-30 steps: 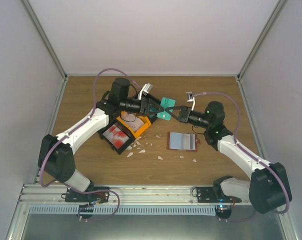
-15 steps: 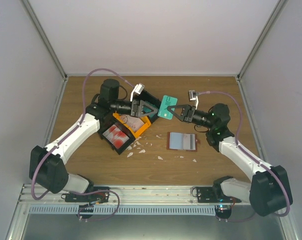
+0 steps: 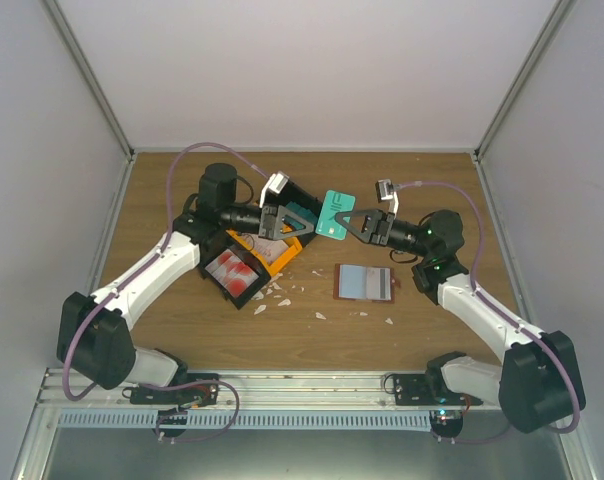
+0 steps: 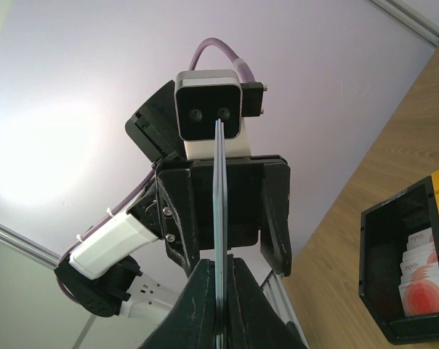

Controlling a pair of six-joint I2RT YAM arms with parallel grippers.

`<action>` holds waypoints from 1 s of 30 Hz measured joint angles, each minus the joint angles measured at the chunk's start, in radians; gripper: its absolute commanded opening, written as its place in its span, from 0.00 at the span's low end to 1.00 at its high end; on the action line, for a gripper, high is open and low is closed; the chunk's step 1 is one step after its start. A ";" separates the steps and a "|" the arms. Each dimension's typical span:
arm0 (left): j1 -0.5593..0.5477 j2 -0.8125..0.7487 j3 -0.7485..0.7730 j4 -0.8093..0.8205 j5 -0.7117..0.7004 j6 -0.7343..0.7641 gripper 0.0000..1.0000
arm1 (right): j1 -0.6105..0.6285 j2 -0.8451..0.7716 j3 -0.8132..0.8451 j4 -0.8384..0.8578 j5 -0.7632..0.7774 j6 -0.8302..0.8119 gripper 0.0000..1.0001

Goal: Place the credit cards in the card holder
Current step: Place the credit card in the storage box.

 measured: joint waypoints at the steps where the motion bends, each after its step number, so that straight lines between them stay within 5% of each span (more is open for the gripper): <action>1: 0.000 0.000 0.000 0.001 0.002 0.000 0.46 | 0.000 0.000 0.000 0.001 0.000 0.001 0.00; 12: -0.033 0.019 0.021 -0.035 0.002 0.034 0.31 | 0.011 0.000 0.000 0.012 0.000 0.003 0.00; 30: -0.033 0.021 0.029 -0.056 -0.011 0.046 0.36 | 0.015 -0.020 0.000 0.010 0.001 -0.014 0.01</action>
